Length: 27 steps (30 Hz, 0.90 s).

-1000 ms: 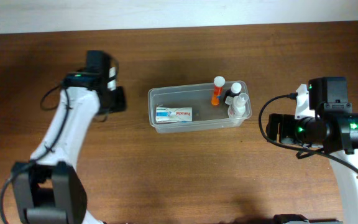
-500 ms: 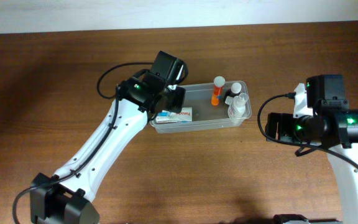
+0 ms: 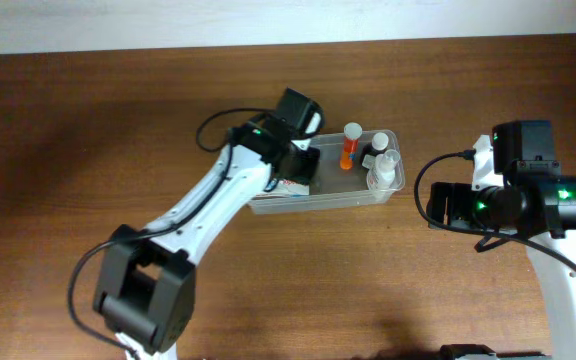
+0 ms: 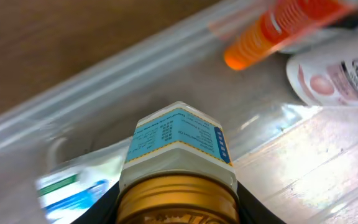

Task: Pack container
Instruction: 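Carry the gold-capped jar into the container and release it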

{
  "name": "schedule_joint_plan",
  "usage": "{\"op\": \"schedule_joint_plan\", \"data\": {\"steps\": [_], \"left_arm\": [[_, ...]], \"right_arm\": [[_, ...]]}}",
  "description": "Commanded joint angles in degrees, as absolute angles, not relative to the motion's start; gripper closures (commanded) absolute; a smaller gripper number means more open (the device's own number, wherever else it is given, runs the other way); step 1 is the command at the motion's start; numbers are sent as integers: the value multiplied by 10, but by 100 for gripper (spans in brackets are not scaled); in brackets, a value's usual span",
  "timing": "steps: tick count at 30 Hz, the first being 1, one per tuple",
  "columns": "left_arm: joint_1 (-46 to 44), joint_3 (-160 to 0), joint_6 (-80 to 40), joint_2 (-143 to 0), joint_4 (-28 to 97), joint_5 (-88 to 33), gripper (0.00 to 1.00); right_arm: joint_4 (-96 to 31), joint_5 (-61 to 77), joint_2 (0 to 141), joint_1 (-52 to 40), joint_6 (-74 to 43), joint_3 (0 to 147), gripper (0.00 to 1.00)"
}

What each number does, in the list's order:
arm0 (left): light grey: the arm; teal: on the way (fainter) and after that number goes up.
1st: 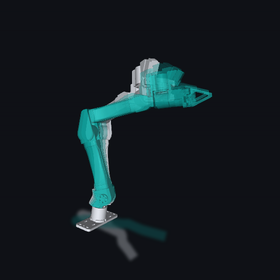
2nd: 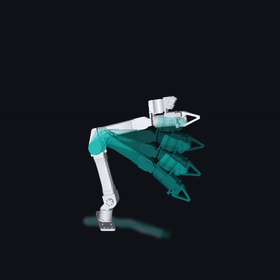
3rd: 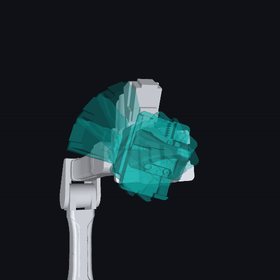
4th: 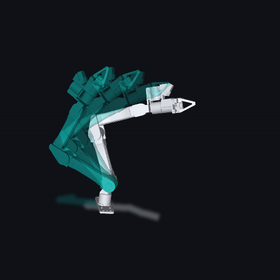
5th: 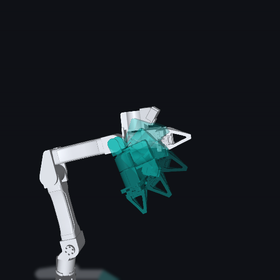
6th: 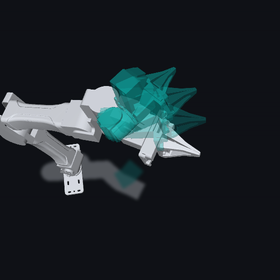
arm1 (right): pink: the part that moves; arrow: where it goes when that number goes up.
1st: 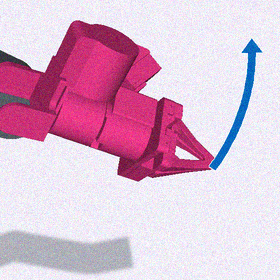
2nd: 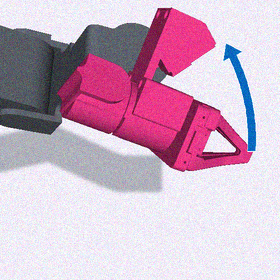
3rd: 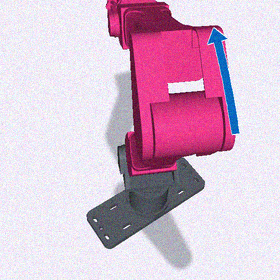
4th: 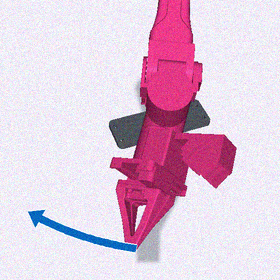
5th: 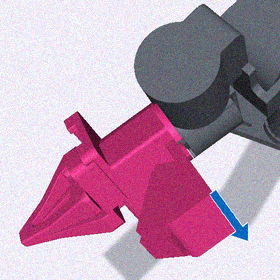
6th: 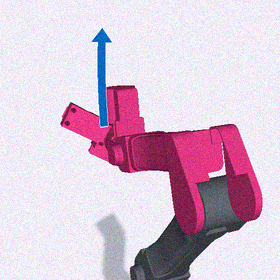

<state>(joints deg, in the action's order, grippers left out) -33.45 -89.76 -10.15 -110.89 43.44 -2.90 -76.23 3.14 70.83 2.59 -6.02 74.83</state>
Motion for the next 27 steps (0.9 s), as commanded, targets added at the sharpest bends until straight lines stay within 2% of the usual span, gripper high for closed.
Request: {"op": "schedule_joint_plan", "data": {"steps": [1, 14, 18, 20, 21, 25, 27], "left_arm": [[-346, -930, -80, -1138, 430, -46, 92], [-346, -943, -59, -1194, 399, -32, 89], [-346, -943, -59, -1194, 392, -32, 78], [-346, -942, -59, -1194, 392, -33, 57], [-346, -942, -59, -1194, 392, -33, 53], [-346, -942, -59, -1194, 394, -33, 51], [-346, -942, -59, -1194, 394, -33, 46]], "right_arm": [[-762, 39, 709, 31, -62, 748, 1], [-763, 39, 709, 31, -62, 748, 1], [-763, 39, 709, 31, -62, 748, 1], [-764, 39, 709, 31, -62, 748, 1], [-764, 39, 709, 31, -62, 748, 1], [-765, 39, 709, 31, -62, 748, 1], [-765, 39, 709, 31, -62, 748, 1]]}}
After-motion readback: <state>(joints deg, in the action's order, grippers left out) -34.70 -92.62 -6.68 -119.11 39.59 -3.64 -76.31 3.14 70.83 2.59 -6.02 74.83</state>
